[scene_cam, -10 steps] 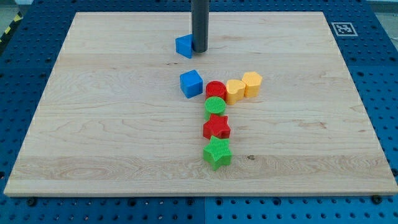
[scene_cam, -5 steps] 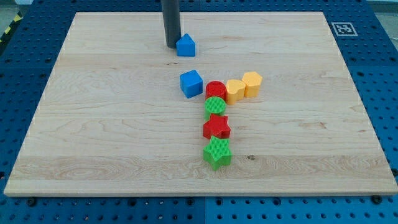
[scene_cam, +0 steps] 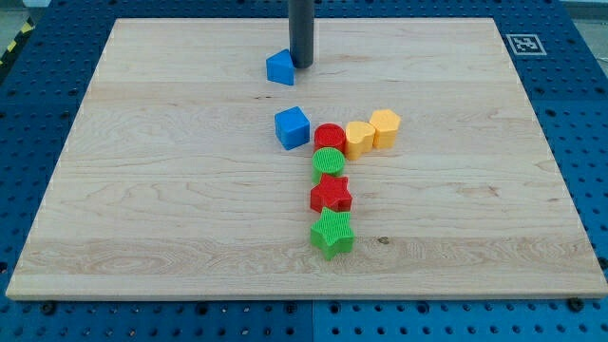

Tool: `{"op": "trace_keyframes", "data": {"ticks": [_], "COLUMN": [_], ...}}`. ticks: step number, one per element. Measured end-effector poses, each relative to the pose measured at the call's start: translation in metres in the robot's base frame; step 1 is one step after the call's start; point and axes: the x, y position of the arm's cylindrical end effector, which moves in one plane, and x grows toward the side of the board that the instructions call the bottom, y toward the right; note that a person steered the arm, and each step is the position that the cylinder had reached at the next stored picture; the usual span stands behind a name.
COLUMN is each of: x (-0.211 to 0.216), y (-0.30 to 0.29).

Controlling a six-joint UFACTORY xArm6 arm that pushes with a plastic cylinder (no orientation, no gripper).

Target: Move the blue triangle to the top left of the blue cube

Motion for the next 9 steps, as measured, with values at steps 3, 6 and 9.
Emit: {"op": "trace_keyframes", "data": {"ticks": [3, 6, 9], "x": [0.018, 0.047, 0.05], "y": [-0.026, 0.031, -0.027]}}
